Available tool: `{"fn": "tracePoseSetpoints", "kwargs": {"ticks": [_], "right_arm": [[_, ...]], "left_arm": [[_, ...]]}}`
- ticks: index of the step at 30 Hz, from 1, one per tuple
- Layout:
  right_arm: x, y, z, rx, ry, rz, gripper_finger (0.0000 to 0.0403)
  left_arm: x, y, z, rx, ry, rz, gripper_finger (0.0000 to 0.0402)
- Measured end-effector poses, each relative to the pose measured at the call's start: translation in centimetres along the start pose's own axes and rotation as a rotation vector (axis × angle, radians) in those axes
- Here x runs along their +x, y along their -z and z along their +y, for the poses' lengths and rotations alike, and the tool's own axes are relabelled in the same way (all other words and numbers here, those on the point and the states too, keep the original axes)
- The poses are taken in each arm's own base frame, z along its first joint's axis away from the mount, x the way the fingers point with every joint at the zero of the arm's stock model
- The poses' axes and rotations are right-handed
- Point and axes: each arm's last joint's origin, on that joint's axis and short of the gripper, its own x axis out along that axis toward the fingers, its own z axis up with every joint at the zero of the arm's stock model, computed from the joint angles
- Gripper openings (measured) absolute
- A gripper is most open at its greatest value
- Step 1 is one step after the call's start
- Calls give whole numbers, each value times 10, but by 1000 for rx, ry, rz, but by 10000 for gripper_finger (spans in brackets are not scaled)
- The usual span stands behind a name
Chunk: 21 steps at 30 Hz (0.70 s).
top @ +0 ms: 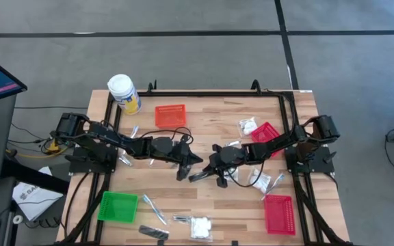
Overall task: Pick & Place Travel size toiletries
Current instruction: Put the black comb into the top red basket
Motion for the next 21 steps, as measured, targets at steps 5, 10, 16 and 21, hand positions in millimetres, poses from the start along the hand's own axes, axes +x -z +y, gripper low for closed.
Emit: {"fn": "tracePoseSetpoints", "kwargs": {"ticks": [5,10,16,21], "right_arm": [[0,2,1,22,-1,23,0],[0,4,3,61,-2,34,0],[0,6,18,16,37,23,0],[0,3,21,-6,58,-12,0]], "left_arm": [[0,-1,0,0,1,-10,3],[0,-2,0,-1,1,-15,3],[0,-6,-1,-5,9,-57,3],[-1,-1,-6,1,22,-36,3]]}}
